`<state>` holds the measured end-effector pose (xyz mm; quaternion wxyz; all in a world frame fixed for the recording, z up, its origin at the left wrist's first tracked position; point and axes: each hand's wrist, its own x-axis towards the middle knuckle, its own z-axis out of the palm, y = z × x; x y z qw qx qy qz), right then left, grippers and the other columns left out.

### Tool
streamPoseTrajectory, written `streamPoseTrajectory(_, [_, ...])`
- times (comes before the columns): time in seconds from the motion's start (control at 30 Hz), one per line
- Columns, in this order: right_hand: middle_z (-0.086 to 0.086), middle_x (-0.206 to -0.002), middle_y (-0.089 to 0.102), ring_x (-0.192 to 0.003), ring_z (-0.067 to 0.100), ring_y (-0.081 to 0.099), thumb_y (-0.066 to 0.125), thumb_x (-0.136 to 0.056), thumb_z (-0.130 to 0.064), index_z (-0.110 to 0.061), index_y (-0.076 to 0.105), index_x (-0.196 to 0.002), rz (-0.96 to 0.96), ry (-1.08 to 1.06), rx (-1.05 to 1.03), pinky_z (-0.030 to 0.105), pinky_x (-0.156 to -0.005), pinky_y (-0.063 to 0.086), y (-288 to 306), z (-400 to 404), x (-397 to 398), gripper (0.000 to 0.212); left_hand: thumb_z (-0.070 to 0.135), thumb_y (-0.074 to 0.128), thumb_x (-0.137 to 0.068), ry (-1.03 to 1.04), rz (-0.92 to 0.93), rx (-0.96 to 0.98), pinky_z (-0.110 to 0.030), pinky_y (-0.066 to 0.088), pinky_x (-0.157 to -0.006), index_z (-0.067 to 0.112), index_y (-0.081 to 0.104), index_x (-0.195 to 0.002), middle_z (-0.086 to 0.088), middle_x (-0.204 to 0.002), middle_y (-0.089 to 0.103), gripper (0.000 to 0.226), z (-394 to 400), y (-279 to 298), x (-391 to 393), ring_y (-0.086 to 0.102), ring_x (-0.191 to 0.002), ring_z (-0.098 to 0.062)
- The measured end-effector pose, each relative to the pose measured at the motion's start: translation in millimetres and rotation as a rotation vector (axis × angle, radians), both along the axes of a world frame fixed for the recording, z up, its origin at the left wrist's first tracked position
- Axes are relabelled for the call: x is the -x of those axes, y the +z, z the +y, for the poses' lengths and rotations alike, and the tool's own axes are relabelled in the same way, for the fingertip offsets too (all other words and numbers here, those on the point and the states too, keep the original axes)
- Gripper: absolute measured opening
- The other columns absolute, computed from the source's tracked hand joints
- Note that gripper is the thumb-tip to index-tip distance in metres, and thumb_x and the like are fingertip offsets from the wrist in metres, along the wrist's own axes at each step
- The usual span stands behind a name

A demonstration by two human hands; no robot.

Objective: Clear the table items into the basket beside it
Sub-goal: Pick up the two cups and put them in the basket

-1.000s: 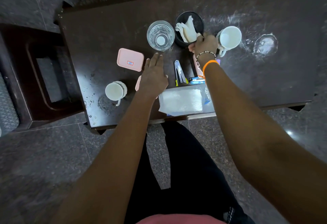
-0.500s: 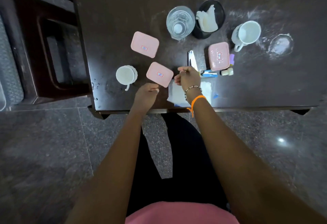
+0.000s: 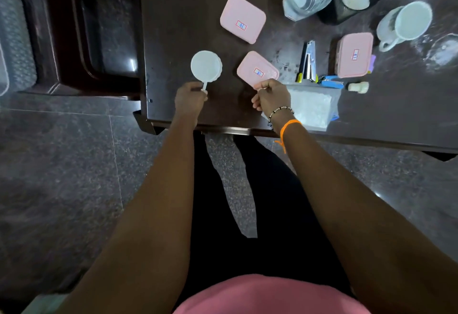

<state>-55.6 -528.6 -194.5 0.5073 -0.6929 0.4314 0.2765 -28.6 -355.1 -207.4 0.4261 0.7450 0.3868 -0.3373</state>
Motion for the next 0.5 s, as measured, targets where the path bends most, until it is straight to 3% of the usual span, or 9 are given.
streamPoseTrajectory(0.1, [0.003,-0.052,0.054,-0.026,0.001,0.046,0.035,-0.079,0.006,-0.021,0.048,-0.066,-0.009,-0.006,0.004,0.016,-0.040,0.039,1,1,-1,0.033,0.003,0.063,-0.077,-0.136,-0.055,-0.016,-0.039,0.051,-0.096,0.009,0.069,-0.101,-0.010,-0.109,0.068,0.026,0,-4,2,0.064,-0.102,-0.025])
streamPoseTrajectory(0.27, [0.004,-0.054,0.055,-0.027,0.000,0.046,0.034,-0.080,0.007,-0.012,0.055,-0.082,-0.036,-0.045,0.001,0.013,-0.036,0.039,5,-6,0,0.029,0.006,0.058,-0.084,-0.187,-0.286,-0.091,-0.034,0.056,-0.080,0.005,0.070,-0.089,-0.007,-0.075,0.066,0.014,-4,8,2,0.059,-0.058,-0.009])
streamPoseTrajectory(0.4, [0.003,-0.056,0.055,-0.028,-0.001,0.046,0.034,-0.079,0.008,-0.014,0.056,-0.080,-0.063,-0.114,-0.003,0.012,-0.038,0.040,12,-15,-4,0.030,0.008,0.053,-0.086,-0.369,-0.415,-0.117,-0.027,0.049,-0.069,0.006,0.069,-0.081,-0.011,-0.068,0.067,0.017,-21,41,-2,0.058,-0.060,-0.015])
streamPoseTrajectory(0.5, [0.000,-0.056,0.056,-0.037,0.001,0.049,0.038,-0.081,0.005,-0.024,0.053,-0.066,-0.102,-0.182,0.042,0.013,-0.046,0.038,20,-35,-9,0.035,0.006,0.052,-0.084,-0.504,-0.484,-0.097,-0.028,0.047,-0.068,0.004,0.069,-0.079,-0.003,-0.065,0.064,0.017,-36,64,1,0.059,-0.064,-0.016])
